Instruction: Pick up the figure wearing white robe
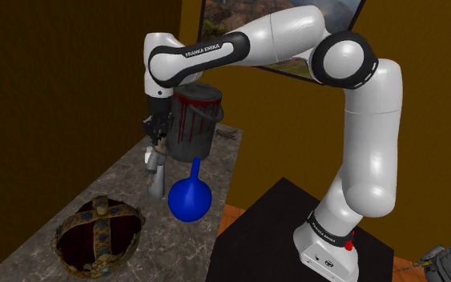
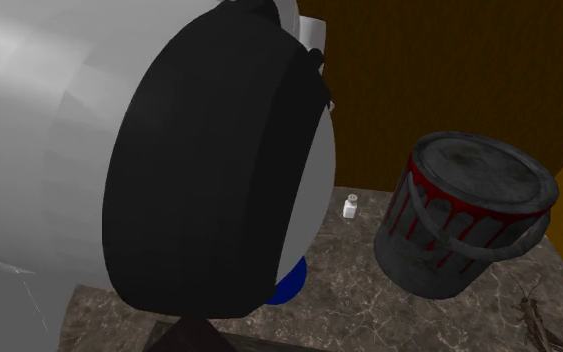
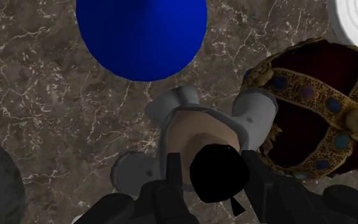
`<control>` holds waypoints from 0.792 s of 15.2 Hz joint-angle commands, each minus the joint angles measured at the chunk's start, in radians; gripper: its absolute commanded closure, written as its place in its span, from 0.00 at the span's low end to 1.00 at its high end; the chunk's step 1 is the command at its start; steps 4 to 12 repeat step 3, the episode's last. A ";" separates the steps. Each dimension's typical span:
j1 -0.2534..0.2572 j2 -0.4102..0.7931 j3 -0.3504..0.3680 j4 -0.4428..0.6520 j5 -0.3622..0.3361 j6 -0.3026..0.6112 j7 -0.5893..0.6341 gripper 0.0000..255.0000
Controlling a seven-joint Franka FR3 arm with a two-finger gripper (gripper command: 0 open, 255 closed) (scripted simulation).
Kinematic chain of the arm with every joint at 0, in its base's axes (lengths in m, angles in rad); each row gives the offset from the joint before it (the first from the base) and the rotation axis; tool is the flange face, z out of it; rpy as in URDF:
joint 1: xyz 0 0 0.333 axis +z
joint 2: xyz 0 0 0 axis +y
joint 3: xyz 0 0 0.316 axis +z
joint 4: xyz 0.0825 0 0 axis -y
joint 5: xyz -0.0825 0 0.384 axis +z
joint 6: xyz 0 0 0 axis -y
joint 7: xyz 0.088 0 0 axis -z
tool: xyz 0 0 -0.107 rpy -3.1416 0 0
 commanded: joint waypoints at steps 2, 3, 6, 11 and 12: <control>-0.002 -0.015 0.001 0.008 0.003 -0.023 -0.001 1.00; -0.002 -0.015 0.001 0.008 0.003 -0.023 -0.001 1.00; -0.002 -0.015 0.001 0.008 0.003 -0.023 -0.001 1.00; -0.002 -0.015 0.001 0.008 0.003 -0.023 -0.001 1.00; -0.002 -0.015 0.001 0.008 0.003 -0.023 -0.001 1.00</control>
